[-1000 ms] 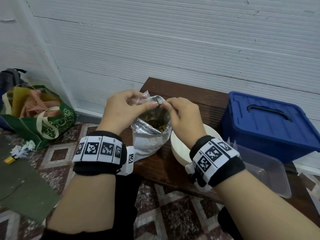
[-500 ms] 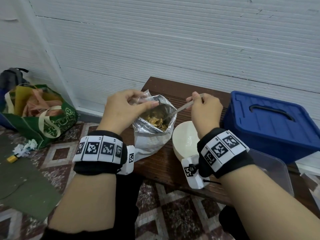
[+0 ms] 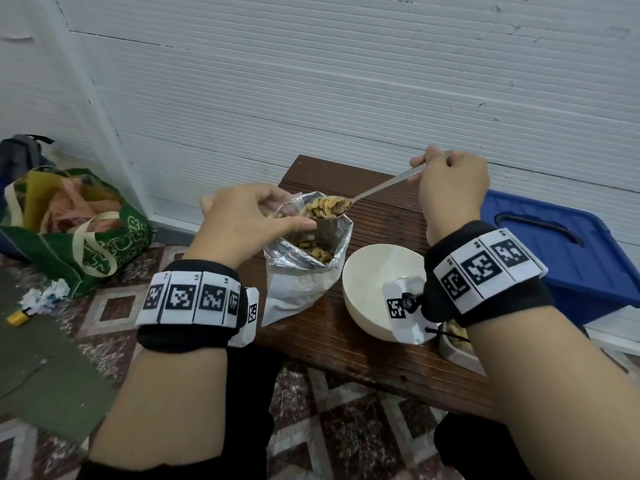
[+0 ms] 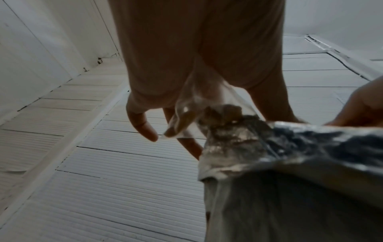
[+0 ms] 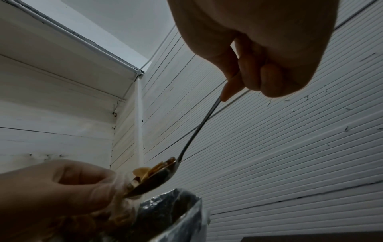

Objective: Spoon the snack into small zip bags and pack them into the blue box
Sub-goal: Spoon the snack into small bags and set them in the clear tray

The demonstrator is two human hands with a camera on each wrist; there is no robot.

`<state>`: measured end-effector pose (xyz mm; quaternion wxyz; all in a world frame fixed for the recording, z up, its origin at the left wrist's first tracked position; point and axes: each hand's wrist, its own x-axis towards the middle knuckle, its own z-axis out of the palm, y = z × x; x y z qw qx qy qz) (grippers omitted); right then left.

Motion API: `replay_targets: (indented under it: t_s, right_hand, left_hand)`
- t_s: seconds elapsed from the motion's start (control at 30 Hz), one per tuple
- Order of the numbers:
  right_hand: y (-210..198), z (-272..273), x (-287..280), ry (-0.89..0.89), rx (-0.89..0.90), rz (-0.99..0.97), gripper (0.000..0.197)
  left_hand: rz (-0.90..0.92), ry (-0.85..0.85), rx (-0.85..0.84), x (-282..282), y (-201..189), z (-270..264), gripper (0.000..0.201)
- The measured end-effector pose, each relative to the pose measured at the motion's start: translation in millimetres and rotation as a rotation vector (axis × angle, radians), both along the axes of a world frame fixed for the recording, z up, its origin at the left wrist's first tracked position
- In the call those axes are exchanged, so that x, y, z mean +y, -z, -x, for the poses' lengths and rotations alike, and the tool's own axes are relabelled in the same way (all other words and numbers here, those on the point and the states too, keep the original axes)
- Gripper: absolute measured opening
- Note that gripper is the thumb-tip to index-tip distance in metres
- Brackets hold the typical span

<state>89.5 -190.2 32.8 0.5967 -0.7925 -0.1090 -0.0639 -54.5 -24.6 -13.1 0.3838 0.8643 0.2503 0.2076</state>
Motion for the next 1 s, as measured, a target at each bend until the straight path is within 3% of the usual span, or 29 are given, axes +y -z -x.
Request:
replay_targets:
  t_s: [0.27,0.53,0.7,1.0]
  right_hand:
    - [4,3,17,-0.084,0.056,0.049,0.036]
    - [7,6,22,-0.091,0.086,0.026,0.035]
    - [7,9,22,-0.147,-0.046,-0.046,0.033]
    - [1,13,14,-0.217,-0.3,-0.197,0.03]
  left_hand:
    - [-0.103,0.032,0.077,-5,2,-9,0.058]
    - [-0.14,0.047,0.123,-7,1,-10,0.075]
    - [-0.07,0.029,0.049,-3,4,-8,0.044]
    - [-0.061,-0.029,-0.03,-3,9,-10,0.034]
